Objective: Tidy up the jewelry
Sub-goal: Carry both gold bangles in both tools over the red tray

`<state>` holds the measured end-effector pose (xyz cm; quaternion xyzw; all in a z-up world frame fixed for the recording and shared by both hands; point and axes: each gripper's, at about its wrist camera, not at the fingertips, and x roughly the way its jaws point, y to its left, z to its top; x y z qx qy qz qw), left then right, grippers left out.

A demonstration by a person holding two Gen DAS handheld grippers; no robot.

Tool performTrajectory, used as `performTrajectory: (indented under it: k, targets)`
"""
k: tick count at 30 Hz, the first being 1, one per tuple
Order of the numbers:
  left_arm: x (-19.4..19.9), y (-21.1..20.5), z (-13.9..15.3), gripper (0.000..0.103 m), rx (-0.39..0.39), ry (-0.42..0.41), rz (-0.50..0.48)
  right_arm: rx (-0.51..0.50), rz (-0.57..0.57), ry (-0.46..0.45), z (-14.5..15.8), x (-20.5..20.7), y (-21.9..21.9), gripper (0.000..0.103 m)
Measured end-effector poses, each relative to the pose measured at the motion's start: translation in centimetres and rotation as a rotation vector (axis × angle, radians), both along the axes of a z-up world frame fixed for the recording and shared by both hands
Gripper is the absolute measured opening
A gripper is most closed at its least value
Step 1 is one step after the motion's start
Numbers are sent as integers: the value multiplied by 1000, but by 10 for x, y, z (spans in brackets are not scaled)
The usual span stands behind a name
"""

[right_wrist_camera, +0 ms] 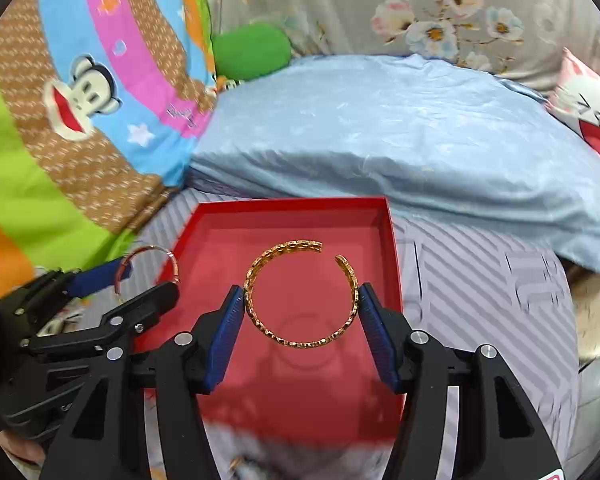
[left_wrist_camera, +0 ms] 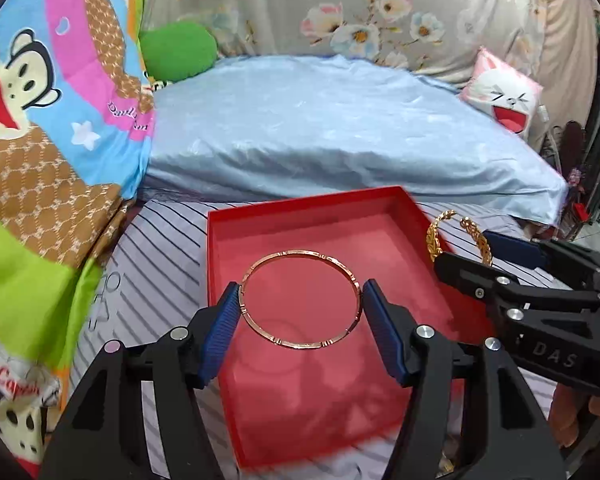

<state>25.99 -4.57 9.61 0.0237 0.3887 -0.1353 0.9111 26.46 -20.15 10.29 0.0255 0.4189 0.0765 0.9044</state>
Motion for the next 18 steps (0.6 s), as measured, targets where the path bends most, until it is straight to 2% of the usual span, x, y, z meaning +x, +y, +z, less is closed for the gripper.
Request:
performTrajectory:
  k: [5,9,14,18]
  targets:
    - [49,-7,-24,59,4,58,8,31,5,88,-29,57,-7,56]
    - [77,-7,-41,59,-1,100,7,36,8,146,-49,86,-7,57]
    - [96,-10,-58,59,3,150,-17,61,-9,186,-70,101,-8,57]
    - [103,-12,-58,59,17,141,-42,49,-50,180,-72,96,-10,57]
